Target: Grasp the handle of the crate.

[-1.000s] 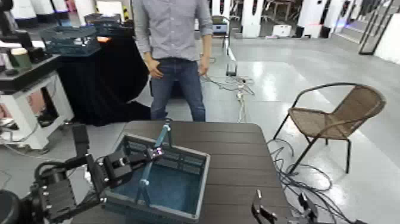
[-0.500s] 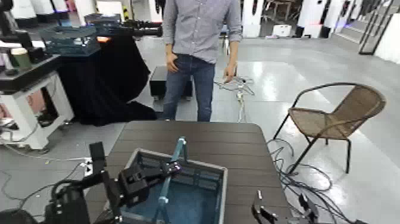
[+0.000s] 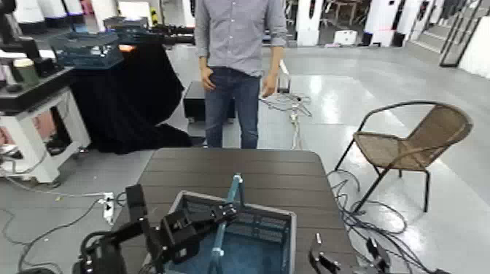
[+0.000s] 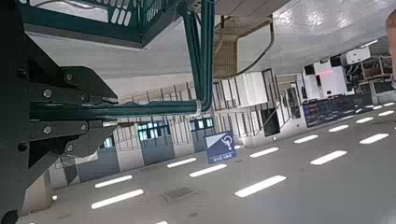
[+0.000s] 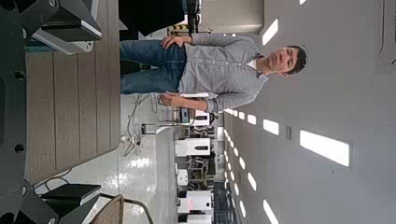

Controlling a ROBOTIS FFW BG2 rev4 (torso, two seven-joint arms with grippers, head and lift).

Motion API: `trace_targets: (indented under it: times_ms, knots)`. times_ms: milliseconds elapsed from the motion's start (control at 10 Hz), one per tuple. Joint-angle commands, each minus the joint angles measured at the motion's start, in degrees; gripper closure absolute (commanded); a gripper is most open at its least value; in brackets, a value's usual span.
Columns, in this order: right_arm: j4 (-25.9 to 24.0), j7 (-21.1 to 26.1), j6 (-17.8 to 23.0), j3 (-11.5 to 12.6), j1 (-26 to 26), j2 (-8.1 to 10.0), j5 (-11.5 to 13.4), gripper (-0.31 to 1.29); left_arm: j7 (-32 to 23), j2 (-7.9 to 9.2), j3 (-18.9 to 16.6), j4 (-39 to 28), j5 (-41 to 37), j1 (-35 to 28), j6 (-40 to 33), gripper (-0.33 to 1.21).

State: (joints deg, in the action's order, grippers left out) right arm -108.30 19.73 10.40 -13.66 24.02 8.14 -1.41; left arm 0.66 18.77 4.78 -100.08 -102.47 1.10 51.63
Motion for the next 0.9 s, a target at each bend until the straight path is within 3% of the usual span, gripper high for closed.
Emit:
trace_targets:
  times_ms: [100, 500, 900]
  knots:
    - [0.1, 0.0, 0.1, 0.0, 0.1, -0.05, 0.0, 0.15, 0.0, -1.28, 1.6, -0.2, -2.3, -1.0, -2.7, 1.2]
    - [0.0, -0.2, -0.2, 0.0, 0.1, -0.05, 0.1, 0.15, 0.0, -2.68, 2.5, -0.2, -4.3, -2.2, -3.6, 1.19]
    - [-0.2, -1.1, -0.8, 0.0, 0.1, -0.05, 0.1, 0.15, 0.0, -2.68, 2.4, 0.1, -4.4, -2.3, -3.6, 1.19]
